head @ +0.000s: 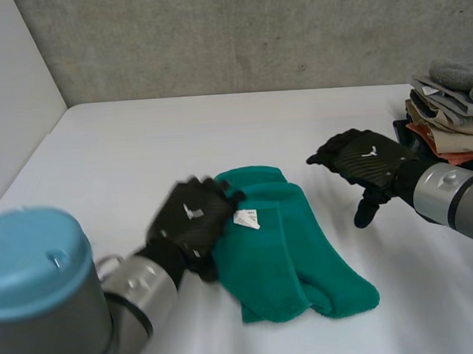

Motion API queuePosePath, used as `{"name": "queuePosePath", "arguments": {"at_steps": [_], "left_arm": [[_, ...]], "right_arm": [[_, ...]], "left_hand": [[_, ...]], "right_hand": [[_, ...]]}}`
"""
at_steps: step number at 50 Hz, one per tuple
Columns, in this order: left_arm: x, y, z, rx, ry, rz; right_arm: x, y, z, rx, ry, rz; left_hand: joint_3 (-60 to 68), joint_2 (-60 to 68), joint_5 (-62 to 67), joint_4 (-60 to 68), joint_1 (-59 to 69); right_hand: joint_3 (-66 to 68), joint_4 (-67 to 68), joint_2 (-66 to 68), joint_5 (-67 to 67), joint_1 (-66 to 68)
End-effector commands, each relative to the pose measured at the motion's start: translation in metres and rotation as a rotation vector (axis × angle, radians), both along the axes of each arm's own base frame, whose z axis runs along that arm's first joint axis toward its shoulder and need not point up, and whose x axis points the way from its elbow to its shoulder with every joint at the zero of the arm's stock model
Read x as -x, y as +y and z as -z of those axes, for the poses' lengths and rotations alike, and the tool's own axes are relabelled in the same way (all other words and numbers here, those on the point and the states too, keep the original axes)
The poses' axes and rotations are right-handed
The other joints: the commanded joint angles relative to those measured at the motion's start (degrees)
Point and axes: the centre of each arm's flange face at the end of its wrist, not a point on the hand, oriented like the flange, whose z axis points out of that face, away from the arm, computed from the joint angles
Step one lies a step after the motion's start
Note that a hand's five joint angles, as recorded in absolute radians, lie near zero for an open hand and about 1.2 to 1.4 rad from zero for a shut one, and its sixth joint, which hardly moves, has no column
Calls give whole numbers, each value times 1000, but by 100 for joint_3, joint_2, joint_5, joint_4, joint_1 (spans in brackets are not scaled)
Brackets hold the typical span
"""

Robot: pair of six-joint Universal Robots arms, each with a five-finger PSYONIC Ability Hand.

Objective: Fold the laundry.

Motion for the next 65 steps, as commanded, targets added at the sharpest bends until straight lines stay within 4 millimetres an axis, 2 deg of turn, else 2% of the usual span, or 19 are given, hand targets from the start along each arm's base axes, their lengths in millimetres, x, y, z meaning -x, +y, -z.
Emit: {"name": "queuePosePath", "arguments": {"at_steps": [1, 8, 16, 21, 22, 25, 26, 29, 36, 37, 39, 40, 43, 44, 48, 52, 57, 64, 65], "left_arm": [[14, 22, 25, -12, -19, 98], [37, 21, 45, 25, -28, 175], [40, 22, 54, 59, -94, 247], [43, 24, 59, 56, -103, 270], [43, 22, 60, 55, -103, 267], [43, 20, 59, 63, -101, 256], [44, 18, 57, 72, -95, 248], [44, 10, 50, 94, -76, 223], [35, -29, -8, 242, 26, 59], [30, -43, -31, 303, 71, 10], [29, -48, -40, 330, 93, -4], [28, -51, -48, 352, 111, -15], [22, -62, -81, 458, 191, -55], [20, -68, -97, 514, 232, -73], [13, -82, -131, 649, 324, -118], [6, -95, -144, 710, 358, -154], [6, -95, -134, 684, 345, -147], [6, -74, -84, 520, 287, -101], [8, -67, -78, 494, 284, -85]], "right_arm": [[-9, -21, 19, -5, 23, -42], [-38, -25, 48, -24, 93, -30], [-58, -29, 73, -35, 93, -57], [-71, -34, 81, -38, 46, -57], [-73, -38, 84, -43, 27, -51], [-78, -40, 87, -45, 11, -49], [-80, -42, 88, -39, 5, -46], [-81, -49, 87, -13, 3, -24], [-82, -81, 60, 182, -22, 129], [-83, -87, 47, 240, -44, 162], [-83, -93, 30, 304, -73, 194], [-82, -97, 4, 387, -119, 220], [-81, -98, -34, 491, -201, 248], [-78, -98, -57, 546, -267, 270], [-70, -86, -107, 607, -409, 289], [-64, -67, -132, 596, -489, 266], [-62, -52, -127, 541, -495, 226], [-71, -44, -79, 382, -410, 119], [-75, -47, -60, 333, -389, 94]], "left_hand": [[-3, 19, 107, 42, -41], [315, 337, 425, 359, 277], [1140, 1162, 1250, 1184, 1102], [3776, 3798, 3887, 3821, 3738], [5197, 5219, 5307, 5242, 5159], [6467, 6489, 6578, 6512, 6429], [6471, 6493, 6581, 6516, 6433], [6471, 6493, 6581, 6516, 6433], [6471, 6493, 6581, 6516, 6433], [6471, 6493, 6581, 6516, 6433], [6471, 6493, 6581, 6516, 6433], [6471, 6493, 6581, 6516, 6433], [6471, 6493, 6581, 6516, 6433], [6471, 6493, 6581, 6516, 6433], [6471, 6493, 6581, 6516, 6433], [6471, 6493, 6581, 6516, 6433], [6471, 6493, 6581, 6516, 6433], [6471, 6493, 6581, 6516, 6433], [6471, 6493, 6581, 6516, 6433]], "right_hand": [[365, 372, 398, 336, 360], [365, 372, 398, 336, 360], [382, 389, 415, 353, 377], [885, 892, 918, 856, 880], [1236, 1243, 1269, 1207, 1231], [2662, 2669, 2695, 2633, 2657], [4668, 4675, 4701, 4639, 4663], [6668, 6674, 6700, 6639, 6663], [6701, 6708, 6733, 6672, 6696], [6701, 6708, 6733, 6672, 6696], [6701, 6708, 6733, 6672, 6696], [6701, 6708, 6733, 6672, 6696], [6701, 6708, 6733, 6672, 6696], [6701, 6708, 6733, 6672, 6696], [6701, 6708, 6733, 6672, 6696], [6701, 6708, 6733, 6672, 6696], [6701, 6708, 6733, 6672, 6696], [6701, 6708, 6733, 6672, 6696], [6701, 6708, 6733, 6672, 6696]]}}
